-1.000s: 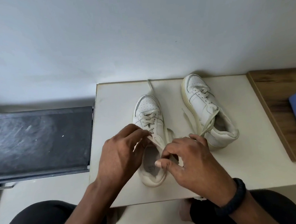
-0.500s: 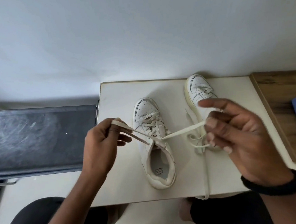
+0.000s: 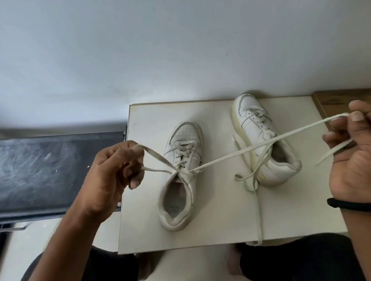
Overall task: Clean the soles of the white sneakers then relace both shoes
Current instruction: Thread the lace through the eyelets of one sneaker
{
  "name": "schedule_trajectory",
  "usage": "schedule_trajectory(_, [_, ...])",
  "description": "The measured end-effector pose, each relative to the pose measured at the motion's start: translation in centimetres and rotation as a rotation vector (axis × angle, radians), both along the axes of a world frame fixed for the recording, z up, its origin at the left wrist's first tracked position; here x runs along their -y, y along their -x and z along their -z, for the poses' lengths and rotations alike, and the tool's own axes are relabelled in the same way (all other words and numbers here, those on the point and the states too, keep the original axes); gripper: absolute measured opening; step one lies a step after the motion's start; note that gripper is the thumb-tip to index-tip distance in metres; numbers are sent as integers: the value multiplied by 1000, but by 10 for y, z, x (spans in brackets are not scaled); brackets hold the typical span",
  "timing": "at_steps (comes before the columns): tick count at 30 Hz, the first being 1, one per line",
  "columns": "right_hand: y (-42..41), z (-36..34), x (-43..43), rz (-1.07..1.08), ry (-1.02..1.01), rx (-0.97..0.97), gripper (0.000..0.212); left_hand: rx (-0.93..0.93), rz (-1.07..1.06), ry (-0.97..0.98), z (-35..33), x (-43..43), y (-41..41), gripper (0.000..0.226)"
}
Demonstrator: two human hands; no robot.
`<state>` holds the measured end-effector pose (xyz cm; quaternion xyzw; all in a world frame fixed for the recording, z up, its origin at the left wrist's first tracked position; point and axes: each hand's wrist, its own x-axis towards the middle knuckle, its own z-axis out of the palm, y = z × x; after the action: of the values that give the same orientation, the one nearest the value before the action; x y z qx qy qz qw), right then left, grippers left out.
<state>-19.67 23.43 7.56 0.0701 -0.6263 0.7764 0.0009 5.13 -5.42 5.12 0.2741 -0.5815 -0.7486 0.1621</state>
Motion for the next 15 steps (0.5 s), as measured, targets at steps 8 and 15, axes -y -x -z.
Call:
schedule_trajectory(8, [-5,7,7,81,-69,30,15,-194,330,16,-7,13,-19,39])
schedule_trajectory(15, [-10,4,8,119,-73,-31,19,19,716,277,-43,-24,-7,25])
